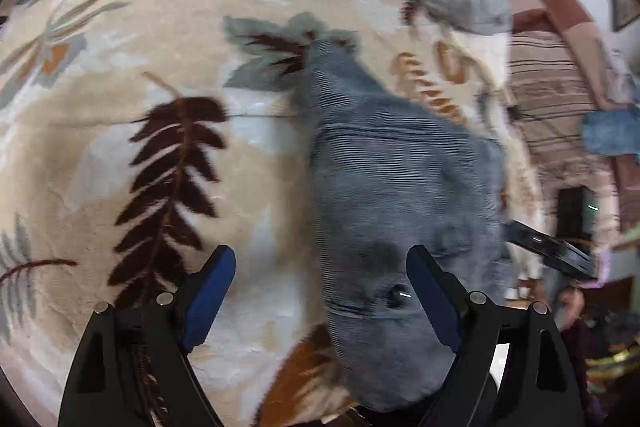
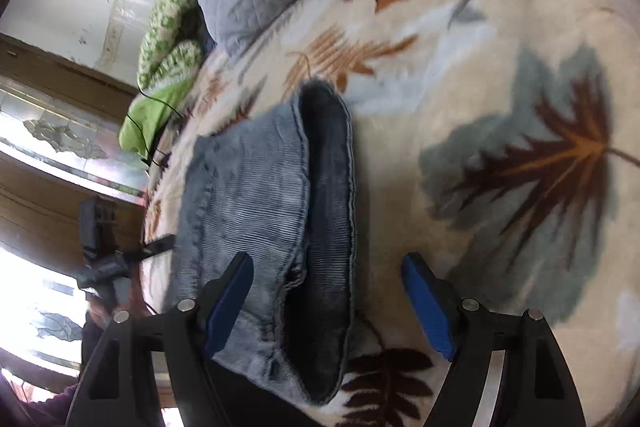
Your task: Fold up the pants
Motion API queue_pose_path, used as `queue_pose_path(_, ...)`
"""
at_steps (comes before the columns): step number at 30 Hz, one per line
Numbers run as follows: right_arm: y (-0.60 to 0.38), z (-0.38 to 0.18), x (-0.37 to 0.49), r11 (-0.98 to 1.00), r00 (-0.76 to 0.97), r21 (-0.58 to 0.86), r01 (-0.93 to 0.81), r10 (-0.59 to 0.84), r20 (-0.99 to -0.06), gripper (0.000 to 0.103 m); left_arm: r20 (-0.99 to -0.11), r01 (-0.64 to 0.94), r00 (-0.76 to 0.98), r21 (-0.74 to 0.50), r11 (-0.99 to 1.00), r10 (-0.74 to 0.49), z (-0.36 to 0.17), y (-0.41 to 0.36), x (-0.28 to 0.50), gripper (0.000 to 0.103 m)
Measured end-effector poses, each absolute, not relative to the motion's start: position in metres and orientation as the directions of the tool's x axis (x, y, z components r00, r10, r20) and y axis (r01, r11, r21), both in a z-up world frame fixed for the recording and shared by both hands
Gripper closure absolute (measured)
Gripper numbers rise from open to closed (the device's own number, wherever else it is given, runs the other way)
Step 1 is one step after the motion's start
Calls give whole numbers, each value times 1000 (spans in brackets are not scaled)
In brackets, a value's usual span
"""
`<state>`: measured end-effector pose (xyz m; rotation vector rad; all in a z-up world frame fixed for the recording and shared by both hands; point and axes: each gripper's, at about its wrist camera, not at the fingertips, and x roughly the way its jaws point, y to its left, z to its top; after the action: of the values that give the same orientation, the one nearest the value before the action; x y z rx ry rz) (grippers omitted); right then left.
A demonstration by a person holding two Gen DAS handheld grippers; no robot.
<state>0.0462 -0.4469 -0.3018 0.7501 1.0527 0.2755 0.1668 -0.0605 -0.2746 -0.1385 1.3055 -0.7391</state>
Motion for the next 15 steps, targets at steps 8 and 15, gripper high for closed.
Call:
queue_pose_path(8, -430, -309, 61, 641, 462, 763, 85, 653, -600, 23, -788, 461, -52, -563, 685, -613, -288, -85, 160, 15)
queue_pose_path(15, -409, -309, 73, 586, 426, 810, 28, 726, -540, 23, -745, 439, -69, -620, 650, -664, -294, -107, 168, 15)
